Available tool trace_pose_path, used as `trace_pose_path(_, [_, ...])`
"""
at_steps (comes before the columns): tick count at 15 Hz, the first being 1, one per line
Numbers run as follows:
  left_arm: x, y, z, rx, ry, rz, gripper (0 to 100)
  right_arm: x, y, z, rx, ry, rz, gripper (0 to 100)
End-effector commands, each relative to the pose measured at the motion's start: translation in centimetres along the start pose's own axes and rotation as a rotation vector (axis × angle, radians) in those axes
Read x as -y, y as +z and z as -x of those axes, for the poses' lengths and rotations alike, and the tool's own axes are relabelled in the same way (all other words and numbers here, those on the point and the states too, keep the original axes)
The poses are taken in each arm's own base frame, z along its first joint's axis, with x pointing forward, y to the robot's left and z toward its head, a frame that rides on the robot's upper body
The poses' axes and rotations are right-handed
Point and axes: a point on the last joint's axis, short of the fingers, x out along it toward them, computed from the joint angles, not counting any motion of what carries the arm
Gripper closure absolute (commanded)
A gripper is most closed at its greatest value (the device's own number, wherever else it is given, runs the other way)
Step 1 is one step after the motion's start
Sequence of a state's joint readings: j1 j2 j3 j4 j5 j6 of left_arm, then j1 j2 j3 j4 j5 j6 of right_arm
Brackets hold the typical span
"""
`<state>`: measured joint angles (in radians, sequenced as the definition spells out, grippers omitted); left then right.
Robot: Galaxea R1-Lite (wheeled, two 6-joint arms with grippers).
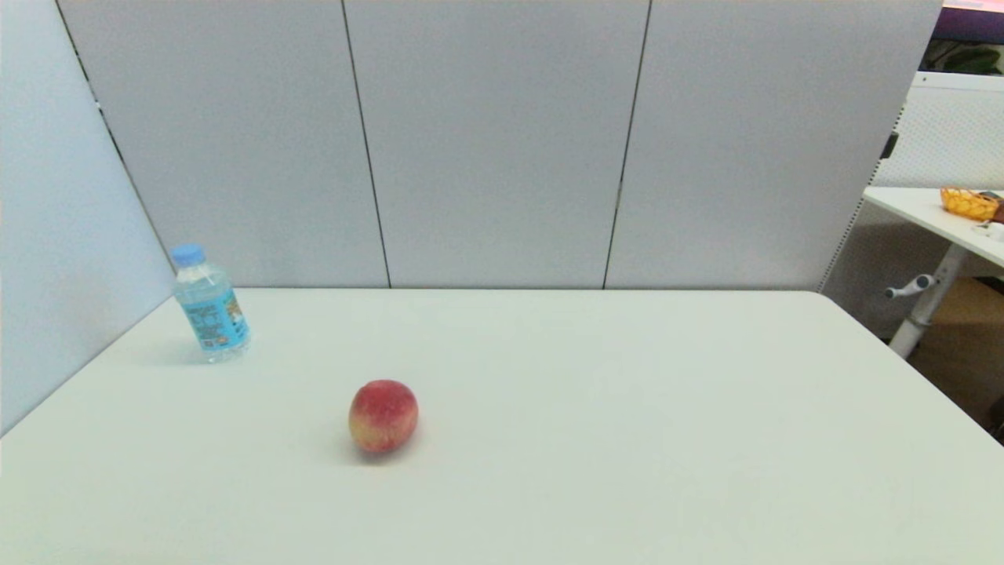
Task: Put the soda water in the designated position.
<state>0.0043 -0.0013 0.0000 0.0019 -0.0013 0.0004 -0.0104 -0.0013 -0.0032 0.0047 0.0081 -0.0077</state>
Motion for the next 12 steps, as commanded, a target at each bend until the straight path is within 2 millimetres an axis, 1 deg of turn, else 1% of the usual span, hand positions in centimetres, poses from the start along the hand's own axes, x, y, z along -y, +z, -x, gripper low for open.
trace_pose_path(1, [0.0, 0.01, -0.01, -0.001, 0.0, -0.001, 0, 0.0, 0.0, 0.0, 0.0, 0.001, 0.0, 0])
trace_pose_path(12, [0.0, 0.01, -0.01, -0.001, 0.0, -0.001, 0, 0.0, 0.0, 0.0, 0.0, 0.002, 0.0, 0])
